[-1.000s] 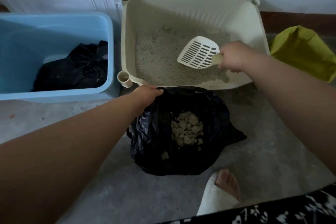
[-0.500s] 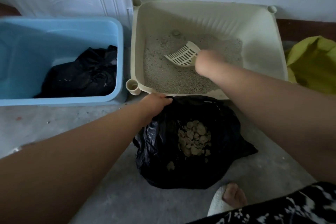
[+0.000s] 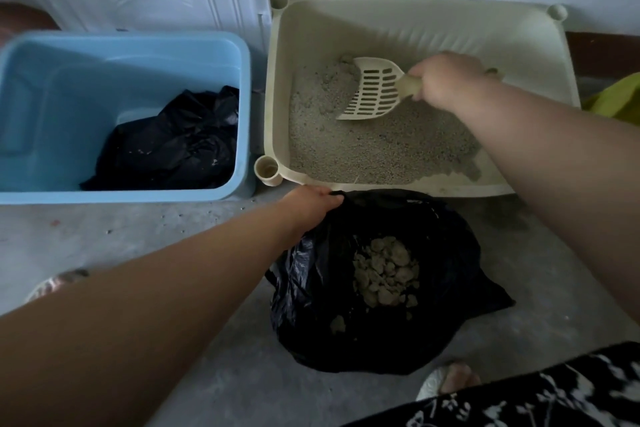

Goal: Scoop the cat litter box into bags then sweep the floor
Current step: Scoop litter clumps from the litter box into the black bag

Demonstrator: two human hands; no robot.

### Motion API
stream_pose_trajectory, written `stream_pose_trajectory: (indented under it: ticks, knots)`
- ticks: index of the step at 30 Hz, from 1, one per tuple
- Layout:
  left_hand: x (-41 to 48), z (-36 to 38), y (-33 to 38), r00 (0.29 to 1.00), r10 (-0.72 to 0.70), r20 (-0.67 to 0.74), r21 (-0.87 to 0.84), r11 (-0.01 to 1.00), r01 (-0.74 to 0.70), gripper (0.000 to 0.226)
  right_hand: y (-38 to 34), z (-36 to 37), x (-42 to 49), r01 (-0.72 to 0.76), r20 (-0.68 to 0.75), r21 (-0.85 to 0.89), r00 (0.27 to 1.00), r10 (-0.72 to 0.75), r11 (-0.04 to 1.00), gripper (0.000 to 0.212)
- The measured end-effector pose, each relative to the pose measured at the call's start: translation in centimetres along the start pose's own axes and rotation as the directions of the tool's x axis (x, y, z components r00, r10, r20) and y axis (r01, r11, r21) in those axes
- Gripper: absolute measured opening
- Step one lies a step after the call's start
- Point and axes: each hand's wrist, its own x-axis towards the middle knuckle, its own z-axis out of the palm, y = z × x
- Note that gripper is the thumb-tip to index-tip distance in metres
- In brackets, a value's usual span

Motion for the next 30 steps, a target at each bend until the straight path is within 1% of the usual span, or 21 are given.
stream_pose_trajectory:
  ticks: [3, 5, 9, 12, 16, 19, 21, 25, 28, 30]
  knots:
    - [0.1, 0.0, -0.1, 1.000, -0.006, -0.007, 0.018, 1.000, 0.007, 0.045, -1.3, -0.6, 0.9, 0.069, 0.000, -0.044, 0.998, -0.069, 0.997, 0.016]
    - [0.2, 0.0, -0.2, 1.000, -0.013, -0.005, 0.021, 1.000, 0.013, 0.044, -2.0, -0.4, 1.4, 0.116, 0.000, -0.042, 0.993, -0.116, 0.992, 0.015]
    - [0.2, 0.0, 0.0, 1.000, -0.009, 0.012, 0.029, 1.000, 0.008, 0.034, -3.1, 0.8, 1.9, 0.158, -0.011, 0.061, 0.987, -0.158, 0.985, 0.016]
    - [0.3, -0.1, -0.1, 1.000, -0.010, 0.001, 0.046, 0.999, 0.009, 0.030, -2.9, 1.8, 1.3, 0.155, 0.011, 0.172, 0.987, -0.159, 0.973, 0.021]
    - [0.5, -0.1, -0.1, 1.000, -0.022, 0.015, 0.052, 0.998, 0.021, 0.032, -2.5, 3.5, 0.2, 0.118, 0.050, 0.302, 0.989, -0.139, 0.946, 0.042]
    - [0.4, 0.0, 0.0, 1.000, -0.022, 0.009, 0.071, 0.997, 0.021, 0.033, -2.2, 4.5, -0.4, 0.072, 0.086, 0.408, 0.989, -0.117, 0.910, 0.052]
    - [0.3, 0.1, 0.1, 1.000, -0.021, -0.005, 0.063, 0.998, 0.021, 0.037, -1.8, 4.8, -0.8, 0.047, 0.089, 0.470, 0.991, -0.101, 0.881, 0.055]
    - [0.1, 0.3, 0.4, 1.000, -0.003, -0.001, 0.083, 0.997, 0.003, 0.037, -1.7, 5.0, -1.9, 0.018, 0.089, 0.570, 0.993, -0.084, 0.822, 0.057]
    - [-0.1, 0.3, 0.4, 1.000, -0.013, -0.014, 0.071, 0.997, 0.014, 0.040, -2.0, 5.2, -2.4, 0.012, 0.106, 0.589, 0.990, -0.092, 0.808, 0.057]
    - [-0.3, 0.4, 0.5, 1.000, -0.011, -0.016, 0.073, 0.997, 0.012, 0.037, -2.0, 5.4, -2.8, 0.014, 0.096, 0.607, 0.991, -0.091, 0.794, 0.056]
